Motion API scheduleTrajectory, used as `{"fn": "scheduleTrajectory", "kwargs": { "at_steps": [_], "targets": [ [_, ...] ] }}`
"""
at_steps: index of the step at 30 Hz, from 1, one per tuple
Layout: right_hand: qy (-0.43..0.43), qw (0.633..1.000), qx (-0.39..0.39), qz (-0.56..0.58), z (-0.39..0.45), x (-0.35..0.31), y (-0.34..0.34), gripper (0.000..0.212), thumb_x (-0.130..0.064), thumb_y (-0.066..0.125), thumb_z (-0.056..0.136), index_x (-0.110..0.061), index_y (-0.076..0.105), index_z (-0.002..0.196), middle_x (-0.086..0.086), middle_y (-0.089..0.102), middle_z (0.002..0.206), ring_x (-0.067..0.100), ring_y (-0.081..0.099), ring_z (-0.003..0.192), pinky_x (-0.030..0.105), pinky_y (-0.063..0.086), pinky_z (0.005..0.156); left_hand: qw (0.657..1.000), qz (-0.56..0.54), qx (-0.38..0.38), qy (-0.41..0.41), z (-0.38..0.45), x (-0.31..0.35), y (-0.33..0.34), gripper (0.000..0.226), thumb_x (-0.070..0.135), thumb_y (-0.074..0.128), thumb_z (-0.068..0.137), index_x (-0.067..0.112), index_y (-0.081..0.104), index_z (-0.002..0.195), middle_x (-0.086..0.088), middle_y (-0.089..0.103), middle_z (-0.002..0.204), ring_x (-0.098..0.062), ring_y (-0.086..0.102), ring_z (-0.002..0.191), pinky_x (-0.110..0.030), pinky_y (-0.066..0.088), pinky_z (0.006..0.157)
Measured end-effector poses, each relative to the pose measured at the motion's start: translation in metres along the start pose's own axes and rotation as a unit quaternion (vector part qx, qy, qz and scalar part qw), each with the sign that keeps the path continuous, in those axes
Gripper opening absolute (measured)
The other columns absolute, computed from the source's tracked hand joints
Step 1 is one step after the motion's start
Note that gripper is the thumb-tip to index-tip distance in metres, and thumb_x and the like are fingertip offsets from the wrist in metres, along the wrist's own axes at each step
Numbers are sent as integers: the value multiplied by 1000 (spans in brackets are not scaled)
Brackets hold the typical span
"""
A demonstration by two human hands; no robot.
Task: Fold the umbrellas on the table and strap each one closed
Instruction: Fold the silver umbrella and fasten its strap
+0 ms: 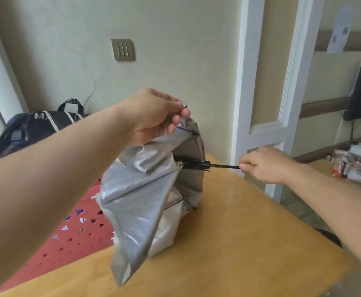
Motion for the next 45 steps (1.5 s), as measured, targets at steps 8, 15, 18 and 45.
{"fn": "scheduleTrajectory", "kwargs": {
  "at_steps": [8, 15, 18, 45],
  "targets": [
    [29, 996, 81, 10, 15, 23, 30, 25, -46, 44, 106, -42, 67, 96, -17, 66, 83, 13, 58, 87, 36, 53, 68, 996, -82, -15, 15, 24, -29, 14, 13, 7, 50, 108, 8, 61, 114, 0, 68, 80, -6, 53, 55, -16, 45, 48],
    [16, 998, 33, 56, 24, 27, 43, 29, -46, 48, 104, -32, 67, 87, -6, 67, 74, 15, 61, 77, 37, 53, 68, 994, -49, -20, 97, 36, 11, 12, 21, 21, 60, 105, 11, 65, 123, 2, 73, 86, -10, 64, 66, -22, 51, 59],
    [11, 994, 23, 103, 25, 26, 40, 31, -40, 51, 104, -29, 67, 81, -5, 66, 71, 16, 61, 74, 35, 47, 65, 992, -9, -27, 120, 45, 30, 0, 24, 41, 52, 107, 23, 68, 109, 7, 76, 93, -11, 70, 81, -25, 54, 71],
    [94, 995, -10, 33, 53, 36, 152, 30, -48, 40, 106, -44, 68, 99, -16, 65, 89, 16, 53, 98, 43, 34, 93, 724, 648, 66, 226, 26, -217, 12, 84, 20, 67, 85, 44, 30, 157, 4, 63, 79, -27, 61, 68, -36, 46, 67]
  ]
}}
Point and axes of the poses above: each hand's wrist, its own z-axis towards the middle knuckle, its own y-axis out of the palm, x = y × z, the point moved 6 cm from there along z, towards the middle knuckle
